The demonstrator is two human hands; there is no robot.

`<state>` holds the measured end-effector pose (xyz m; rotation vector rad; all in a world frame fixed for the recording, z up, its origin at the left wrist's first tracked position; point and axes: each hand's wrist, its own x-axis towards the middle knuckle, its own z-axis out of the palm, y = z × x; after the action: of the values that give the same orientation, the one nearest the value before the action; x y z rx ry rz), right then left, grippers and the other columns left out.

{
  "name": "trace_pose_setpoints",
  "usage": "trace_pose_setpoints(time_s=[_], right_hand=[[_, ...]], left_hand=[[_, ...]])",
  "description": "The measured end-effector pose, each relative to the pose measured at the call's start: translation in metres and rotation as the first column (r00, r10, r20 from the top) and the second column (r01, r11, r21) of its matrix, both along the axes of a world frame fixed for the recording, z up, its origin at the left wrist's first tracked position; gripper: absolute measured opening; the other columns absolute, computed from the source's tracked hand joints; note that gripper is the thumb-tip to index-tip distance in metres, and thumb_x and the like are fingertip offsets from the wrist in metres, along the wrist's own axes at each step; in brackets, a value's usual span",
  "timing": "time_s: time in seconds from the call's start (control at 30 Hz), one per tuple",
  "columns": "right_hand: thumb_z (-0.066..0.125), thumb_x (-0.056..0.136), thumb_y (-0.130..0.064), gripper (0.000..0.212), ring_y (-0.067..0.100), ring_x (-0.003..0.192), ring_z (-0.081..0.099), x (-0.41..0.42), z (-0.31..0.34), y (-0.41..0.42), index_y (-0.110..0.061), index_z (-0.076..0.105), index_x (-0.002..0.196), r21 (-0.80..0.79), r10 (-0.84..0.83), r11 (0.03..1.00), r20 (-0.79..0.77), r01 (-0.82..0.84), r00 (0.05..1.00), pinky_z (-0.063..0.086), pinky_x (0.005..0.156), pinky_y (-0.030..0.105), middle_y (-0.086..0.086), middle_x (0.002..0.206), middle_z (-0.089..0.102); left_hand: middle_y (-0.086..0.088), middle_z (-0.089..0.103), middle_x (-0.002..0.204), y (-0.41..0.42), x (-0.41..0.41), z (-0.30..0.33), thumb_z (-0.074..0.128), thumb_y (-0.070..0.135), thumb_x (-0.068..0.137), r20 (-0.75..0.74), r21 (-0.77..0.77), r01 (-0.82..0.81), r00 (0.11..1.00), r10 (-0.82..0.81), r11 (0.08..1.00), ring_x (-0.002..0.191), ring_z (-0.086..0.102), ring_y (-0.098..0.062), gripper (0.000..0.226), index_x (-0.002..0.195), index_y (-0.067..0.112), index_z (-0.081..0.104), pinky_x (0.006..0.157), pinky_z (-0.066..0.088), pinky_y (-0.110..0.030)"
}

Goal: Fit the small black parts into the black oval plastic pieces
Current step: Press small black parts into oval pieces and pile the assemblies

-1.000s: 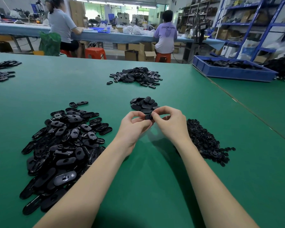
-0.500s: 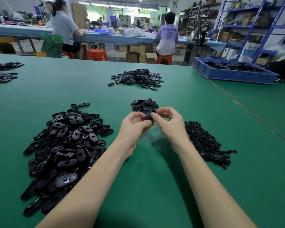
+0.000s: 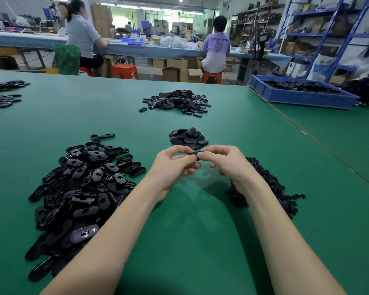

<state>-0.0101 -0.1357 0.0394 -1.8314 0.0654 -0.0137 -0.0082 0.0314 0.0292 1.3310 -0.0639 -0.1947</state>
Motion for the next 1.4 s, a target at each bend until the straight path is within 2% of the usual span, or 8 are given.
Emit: trace_pose_setpoints(time_s=[0.37, 0.73, 0.83, 0.93, 1.07, 1.2, 1.3, 1.4], right_hand=[[0.085, 0.08, -0.024, 0.01, 0.001, 0.058, 0.055, -0.001, -0.002, 0.003, -0.022, 0.075, 0.079, -0.081, -0.019, 0.996, 0.08, 0.025, 0.997, 0.04, 0.054, 0.008, -0.01, 0.068, 0.068], [0.081, 0.082, -0.018, 0.018, 0.0, 0.054, 0.05, 0.001, -0.016, 0.013, -0.021, 0.068, 0.071, -0.117, -0.052, 0.991, 0.125, 0.067, 0.991, 0.038, 0.059, 0.017, -0.015, 0.062, 0.061], [0.081, 0.081, -0.022, 0.017, 0.0, 0.053, 0.049, 0.002, -0.02, 0.013, -0.021, 0.067, 0.071, -0.154, -0.058, 0.985, 0.144, 0.08, 0.988, 0.036, 0.055, 0.014, -0.015, 0.064, 0.062], [0.079, 0.084, -0.018, 0.016, -0.001, 0.051, 0.046, 0.003, -0.021, 0.011, -0.021, 0.067, 0.073, -0.068, -0.048, 0.996, 0.117, 0.056, 0.992, 0.034, 0.05, 0.013, -0.018, 0.059, 0.057], [0.077, 0.085, -0.02, 0.007, 0.001, 0.056, 0.049, 0.003, -0.018, 0.005, -0.023, 0.074, 0.08, 0.055, -0.079, 0.996, 0.061, 0.075, 0.995, 0.037, 0.055, 0.013, -0.012, 0.066, 0.061], [0.078, 0.086, -0.029, 0.01, -0.001, 0.056, 0.054, 0.005, -0.016, 0.002, -0.029, 0.073, 0.095, 0.027, -0.067, 0.998, 0.076, 0.065, 0.995, 0.038, 0.054, 0.013, -0.017, 0.064, 0.064], [0.077, 0.085, -0.039, 0.015, -0.004, 0.064, 0.061, 0.006, -0.021, -0.001, -0.034, 0.07, 0.096, -0.063, -0.166, 0.982, 0.145, 0.177, 0.975, 0.043, 0.062, 0.017, -0.015, 0.079, 0.069], [0.076, 0.084, -0.04, 0.013, 0.004, 0.073, 0.065, 0.007, -0.025, -0.005, -0.035, 0.069, 0.093, -0.119, -0.203, 0.967, 0.175, 0.225, 0.964, 0.046, 0.066, 0.021, -0.014, 0.084, 0.07]], left_hand=[[-0.008, 0.075, 0.079, 0.006, 0.005, -0.006, 0.072, 0.001, 0.088, 0.019, 0.058, -0.018, 1.0, 0.017, 0.998, 0.069, 0.069, -0.014, 0.012, 0.099, 0.004, 0.068, 0.075, 0.057, -0.019], [-0.013, 0.076, 0.086, 0.004, 0.006, -0.014, 0.073, 0.0, 0.087, 0.033, 0.161, -0.096, 0.995, 0.092, 0.982, 0.07, 0.071, -0.014, 0.01, 0.095, 0.005, 0.07, 0.073, 0.057, -0.019], [-0.011, 0.077, 0.083, 0.002, 0.005, -0.016, 0.074, 0.003, 0.086, 0.062, 0.236, -0.133, 0.991, 0.122, 0.963, 0.07, 0.071, -0.014, 0.01, 0.091, 0.011, 0.071, 0.08, 0.058, -0.025], [-0.006, 0.077, 0.082, 0.003, 0.005, -0.014, 0.074, 0.006, 0.086, 0.142, 0.268, -0.135, 0.985, 0.1, 0.954, 0.072, 0.072, -0.015, 0.013, 0.094, 0.015, 0.069, 0.084, 0.057, -0.029], [0.019, 0.075, 0.084, 0.011, 0.007, -0.011, 0.076, 0.017, 0.084, 0.413, 0.517, -0.224, 0.91, -0.012, 0.826, 0.073, 0.067, 0.004, 0.021, 0.098, 0.03, 0.066, 0.075, 0.052, -0.017], [0.031, 0.069, 0.08, 0.011, 0.013, -0.014, 0.079, 0.029, 0.079, 0.503, 0.611, -0.347, 0.864, -0.01, 0.712, 0.077, 0.06, 0.011, 0.019, 0.091, 0.035, 0.065, 0.077, 0.052, -0.027], [0.023, 0.07, 0.087, 0.007, 0.025, -0.016, 0.081, 0.034, 0.076, 0.564, 0.62, -0.435, 0.826, 0.014, 0.653, 0.098, 0.062, -0.002, 0.02, 0.088, 0.033, 0.065, 0.086, 0.049, -0.031], [0.013, 0.067, 0.097, -0.008, 0.048, -0.013, 0.081, 0.04, 0.075, 0.633, 0.66, -0.556, 0.773, 0.024, 0.506, 0.107, 0.052, -0.018, 0.022, 0.089, 0.03, 0.067, 0.085, 0.042, -0.03]])
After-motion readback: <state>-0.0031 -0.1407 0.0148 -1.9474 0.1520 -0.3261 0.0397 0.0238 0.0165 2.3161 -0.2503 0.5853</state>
